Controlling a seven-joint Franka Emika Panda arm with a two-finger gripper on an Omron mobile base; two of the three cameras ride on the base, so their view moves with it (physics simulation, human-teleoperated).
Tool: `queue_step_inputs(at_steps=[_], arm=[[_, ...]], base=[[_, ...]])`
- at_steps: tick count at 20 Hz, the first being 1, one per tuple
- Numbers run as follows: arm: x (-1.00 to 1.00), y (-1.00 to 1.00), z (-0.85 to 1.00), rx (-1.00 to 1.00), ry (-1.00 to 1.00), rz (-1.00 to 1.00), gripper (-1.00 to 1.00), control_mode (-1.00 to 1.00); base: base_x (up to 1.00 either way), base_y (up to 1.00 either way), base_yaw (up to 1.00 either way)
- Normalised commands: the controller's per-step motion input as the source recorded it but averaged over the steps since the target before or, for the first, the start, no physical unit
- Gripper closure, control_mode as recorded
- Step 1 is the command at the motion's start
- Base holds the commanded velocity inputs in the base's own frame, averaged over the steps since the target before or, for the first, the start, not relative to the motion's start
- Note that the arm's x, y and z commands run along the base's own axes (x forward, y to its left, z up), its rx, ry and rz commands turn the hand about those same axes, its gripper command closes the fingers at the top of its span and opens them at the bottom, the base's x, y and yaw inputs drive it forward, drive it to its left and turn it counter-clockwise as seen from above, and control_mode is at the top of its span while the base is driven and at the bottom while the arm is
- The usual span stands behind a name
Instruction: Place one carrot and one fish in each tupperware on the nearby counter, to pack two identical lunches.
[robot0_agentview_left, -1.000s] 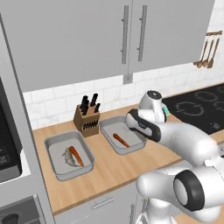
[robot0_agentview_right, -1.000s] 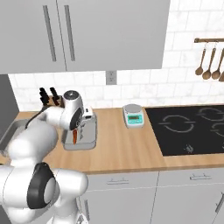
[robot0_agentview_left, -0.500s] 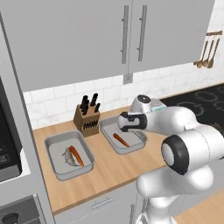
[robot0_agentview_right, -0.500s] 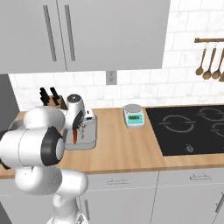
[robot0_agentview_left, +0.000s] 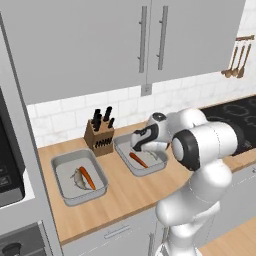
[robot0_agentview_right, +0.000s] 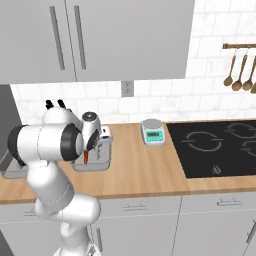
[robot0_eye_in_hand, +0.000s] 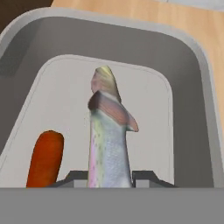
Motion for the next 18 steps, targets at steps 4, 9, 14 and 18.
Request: queue_step_inputs(at_steps=[4,9,14,18], arm=[[0.47,0.01,-0.04,0.0,0.0,0.0,-1.0,-1.0],[-0.11,0.02,0.16,0.0,0.0,-0.05,-1.0,-1.0],[-1.0,-0.66,0.74,0.05,-0.03,-0.13,-1.0,-1.0],[-1.0,-0.88,0.76,0.09,-0.12,-0.11,-1.0,-1.0]], base=[[0.0,0.0,0.0],[0.0,0.0,0.0],[0.0,0.0,0.0],[0.0,0.0,0.0]])
